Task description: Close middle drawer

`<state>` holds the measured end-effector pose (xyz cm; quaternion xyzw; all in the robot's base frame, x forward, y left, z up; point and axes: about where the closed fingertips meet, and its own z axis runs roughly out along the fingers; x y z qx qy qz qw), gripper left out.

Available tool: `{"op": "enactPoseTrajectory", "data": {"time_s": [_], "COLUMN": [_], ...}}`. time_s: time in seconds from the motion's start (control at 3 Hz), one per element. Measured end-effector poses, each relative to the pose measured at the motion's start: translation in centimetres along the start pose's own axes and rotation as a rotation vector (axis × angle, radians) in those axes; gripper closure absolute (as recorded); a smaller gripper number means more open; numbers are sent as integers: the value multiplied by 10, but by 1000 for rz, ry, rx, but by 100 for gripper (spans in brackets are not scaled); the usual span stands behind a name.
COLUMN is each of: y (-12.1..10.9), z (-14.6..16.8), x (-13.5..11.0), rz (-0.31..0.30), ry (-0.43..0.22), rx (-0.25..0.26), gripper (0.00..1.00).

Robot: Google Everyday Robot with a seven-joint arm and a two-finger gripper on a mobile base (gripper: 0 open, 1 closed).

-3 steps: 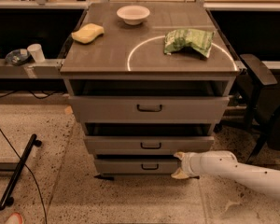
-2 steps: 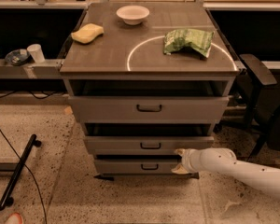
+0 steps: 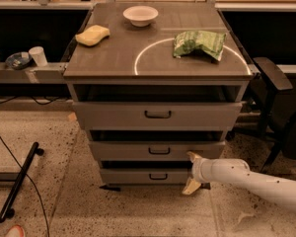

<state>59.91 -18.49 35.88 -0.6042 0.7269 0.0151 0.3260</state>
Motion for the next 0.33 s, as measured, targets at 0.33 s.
{"op": "enactPoseTrajectory", "data": {"time_s": [0.33], "y": [0], "z": [0], "x": [0], "rz": [0], "ry": [0], "rx": [0], "gripper": [0]}}
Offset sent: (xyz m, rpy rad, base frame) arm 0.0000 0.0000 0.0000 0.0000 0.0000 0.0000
